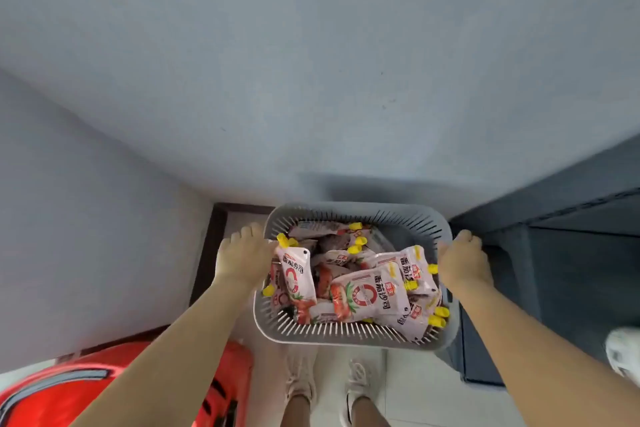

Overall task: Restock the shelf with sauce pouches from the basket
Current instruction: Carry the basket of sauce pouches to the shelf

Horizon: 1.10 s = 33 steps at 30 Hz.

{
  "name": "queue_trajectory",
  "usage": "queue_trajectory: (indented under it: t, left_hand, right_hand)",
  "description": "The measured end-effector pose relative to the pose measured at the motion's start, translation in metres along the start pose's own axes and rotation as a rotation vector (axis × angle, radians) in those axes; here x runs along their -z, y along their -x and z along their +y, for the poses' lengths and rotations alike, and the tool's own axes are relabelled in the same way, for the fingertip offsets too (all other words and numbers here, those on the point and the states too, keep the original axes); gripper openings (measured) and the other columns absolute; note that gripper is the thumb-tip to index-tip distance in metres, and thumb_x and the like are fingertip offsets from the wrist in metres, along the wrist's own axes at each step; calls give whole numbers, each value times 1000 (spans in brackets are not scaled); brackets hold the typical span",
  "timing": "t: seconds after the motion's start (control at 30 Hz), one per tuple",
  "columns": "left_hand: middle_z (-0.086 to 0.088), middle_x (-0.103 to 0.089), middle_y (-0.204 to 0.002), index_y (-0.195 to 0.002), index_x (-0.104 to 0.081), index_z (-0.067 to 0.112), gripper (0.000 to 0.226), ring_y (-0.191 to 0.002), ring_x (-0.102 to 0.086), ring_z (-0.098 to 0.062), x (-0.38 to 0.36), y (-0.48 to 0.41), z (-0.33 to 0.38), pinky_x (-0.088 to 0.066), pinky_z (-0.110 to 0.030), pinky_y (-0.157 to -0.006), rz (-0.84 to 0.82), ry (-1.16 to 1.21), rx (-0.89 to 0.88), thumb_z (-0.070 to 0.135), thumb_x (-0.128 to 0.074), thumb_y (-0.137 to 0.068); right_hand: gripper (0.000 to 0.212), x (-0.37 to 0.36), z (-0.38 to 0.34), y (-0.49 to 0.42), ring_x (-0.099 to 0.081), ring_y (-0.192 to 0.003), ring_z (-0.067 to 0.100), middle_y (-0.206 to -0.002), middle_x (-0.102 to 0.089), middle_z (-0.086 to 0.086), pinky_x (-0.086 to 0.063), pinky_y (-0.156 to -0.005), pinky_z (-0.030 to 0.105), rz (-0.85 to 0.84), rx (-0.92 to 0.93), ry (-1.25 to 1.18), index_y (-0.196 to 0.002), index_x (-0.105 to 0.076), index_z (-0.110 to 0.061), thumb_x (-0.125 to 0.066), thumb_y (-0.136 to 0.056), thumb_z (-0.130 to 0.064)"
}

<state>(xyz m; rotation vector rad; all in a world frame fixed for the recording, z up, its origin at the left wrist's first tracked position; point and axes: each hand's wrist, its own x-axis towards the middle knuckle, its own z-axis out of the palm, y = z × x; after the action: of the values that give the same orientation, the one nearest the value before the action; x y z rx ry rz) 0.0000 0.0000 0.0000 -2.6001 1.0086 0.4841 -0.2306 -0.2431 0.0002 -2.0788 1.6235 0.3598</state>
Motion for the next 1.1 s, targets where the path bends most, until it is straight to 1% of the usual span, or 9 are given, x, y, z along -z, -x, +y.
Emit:
queue_trajectory:
  t: [0.27,0.47,0.6,0.73,0.83,0.93,1.0,1.03,1.1]
  left_hand:
    - [-6,-56,-78,-111,-36,9,20,-62,-58,-19,-51,-25,19,-43,-29,-49,-131,663,302,27,-33,-103]
    - [-6,-55,-70,-84,-52,12,45,-63,-59,-21,-51,-31,22,-55,-37,-62,-94,1062,465,48,-29,-100]
    - [0,-40,-51,-54,-44,16,59,-46,-33,-12,-46,-31,22,-31,-25,-49,-244,1287,660,62,-40,-92]
    - [1,-40,-49,-57,-49,14,60,-46,-32,-12,-38,-30,22,-28,-25,-50,-345,1384,723,65,-42,-88]
    - [-12,-51,-54,-89,-68,-4,82,-50,-47,-23,-29,-26,22,-39,-30,-53,-380,1426,759,73,-39,-80]
    - [-41,-56,-111,-118,-53,-17,103,-111,-52,-56,-13,-16,24,-41,-57,-99,-431,1528,794,76,-34,-78]
    - [-37,-64,-88,-110,-52,-23,109,-85,-67,-46,3,-4,22,-52,-44,-84,-439,1575,774,78,-33,-75]
    - [-24,-58,-59,-105,-52,-24,111,-51,-59,-29,10,4,20,-48,-30,-60,-442,1575,752,80,-31,-73]
    - [-1,-36,-43,-111,-51,-22,113,-40,-24,-9,20,16,15,-21,-22,-45,-455,1556,703,82,-26,-74]
  right_hand:
    - [38,-61,15,-18,-57,-93,41,-103,-57,24,-36,-64,38,49,-229,-192,-118,-41,4,-30,-104,-29]
    - [56,-66,29,-36,-42,-54,21,-67,-48,12,-27,-46,27,50,-218,-250,-68,-48,-3,-35,-99,-48]
    - [64,-58,25,-35,-38,-49,21,-56,-42,9,-24,-46,26,52,-249,-286,-57,-40,-6,-27,-99,-53]
    - [66,-49,19,-36,-33,-48,19,-53,-36,8,-22,-46,28,-12,-265,-326,-53,-34,-9,-21,-97,-57]
    - [64,-47,20,-32,-31,-49,18,-52,-34,7,-21,-48,28,-70,-248,-360,-52,-33,-11,-21,-97,-56]
    - [68,-41,25,-20,-37,-51,19,-54,-39,7,-24,-51,28,-112,-277,-382,-52,-38,-9,-18,-95,-58]
    - [67,-33,30,-6,-38,-52,19,-54,-40,7,-26,-52,28,-110,-307,-446,-53,-37,-10,-19,-94,-59]
    - [66,-27,32,2,-36,-52,19,-54,-39,6,-25,-51,28,-98,-322,-479,-53,-35,-11,-21,-94,-59]
    - [64,-15,35,17,-35,-51,18,-53,-38,5,-24,-51,28,-72,-341,-524,-53,-33,-12,-23,-94,-60]
